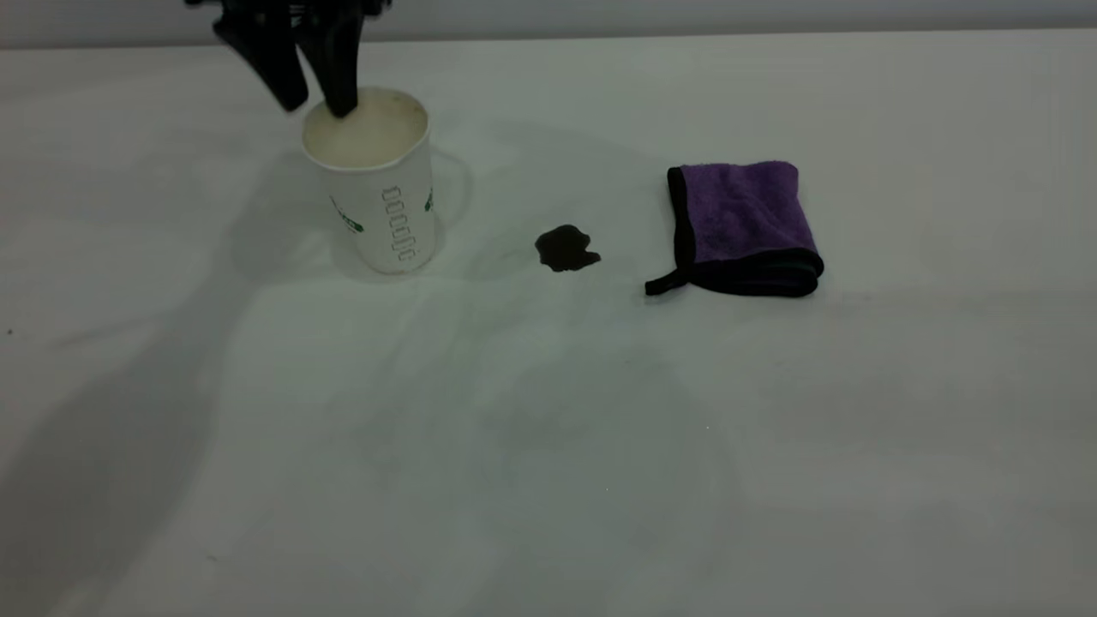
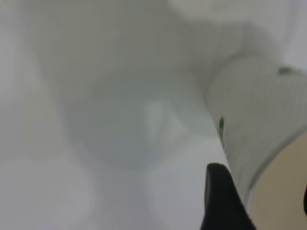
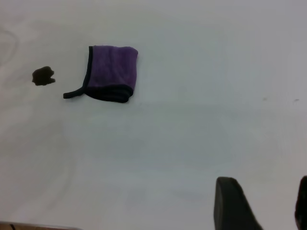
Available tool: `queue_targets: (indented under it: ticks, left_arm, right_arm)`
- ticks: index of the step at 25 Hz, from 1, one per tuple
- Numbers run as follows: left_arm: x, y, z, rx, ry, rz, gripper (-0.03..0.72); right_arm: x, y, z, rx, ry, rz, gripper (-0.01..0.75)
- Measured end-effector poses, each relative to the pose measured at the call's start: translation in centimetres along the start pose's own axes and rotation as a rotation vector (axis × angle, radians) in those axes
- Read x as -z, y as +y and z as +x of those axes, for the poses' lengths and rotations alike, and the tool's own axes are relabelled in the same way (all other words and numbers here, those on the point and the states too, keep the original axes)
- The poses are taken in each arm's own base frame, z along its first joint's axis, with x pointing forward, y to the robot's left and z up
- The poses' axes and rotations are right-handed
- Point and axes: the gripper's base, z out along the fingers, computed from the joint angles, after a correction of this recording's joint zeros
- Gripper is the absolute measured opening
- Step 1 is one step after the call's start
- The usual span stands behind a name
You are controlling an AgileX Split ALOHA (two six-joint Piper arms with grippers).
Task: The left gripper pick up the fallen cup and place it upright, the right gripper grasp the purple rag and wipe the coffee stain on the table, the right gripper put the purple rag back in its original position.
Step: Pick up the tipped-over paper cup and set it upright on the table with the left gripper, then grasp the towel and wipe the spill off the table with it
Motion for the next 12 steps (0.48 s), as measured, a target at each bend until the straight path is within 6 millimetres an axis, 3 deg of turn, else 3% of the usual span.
queue_targets:
  ticks: [6, 9, 12]
  left_arm:
    - [3.4, -0.2, -1.0, 0.003, -0.111, -0.011, 0.470]
    - [7.5, -0.9, -0.6, 0.022, -0.192, -0.017, 0.470]
    - [15.0, -2.8, 1.0, -0.006, -0.345, -0.026, 0.470]
  right_arm:
    - [0.0, 0.0, 0.0, 0.000, 0.000, 0.000, 0.361]
    - [0.0, 0.0, 0.0, 0.000, 0.000, 0.000, 0.361]
    - [0.0, 0.0, 0.0, 0.000, 0.000, 0.000, 0.361]
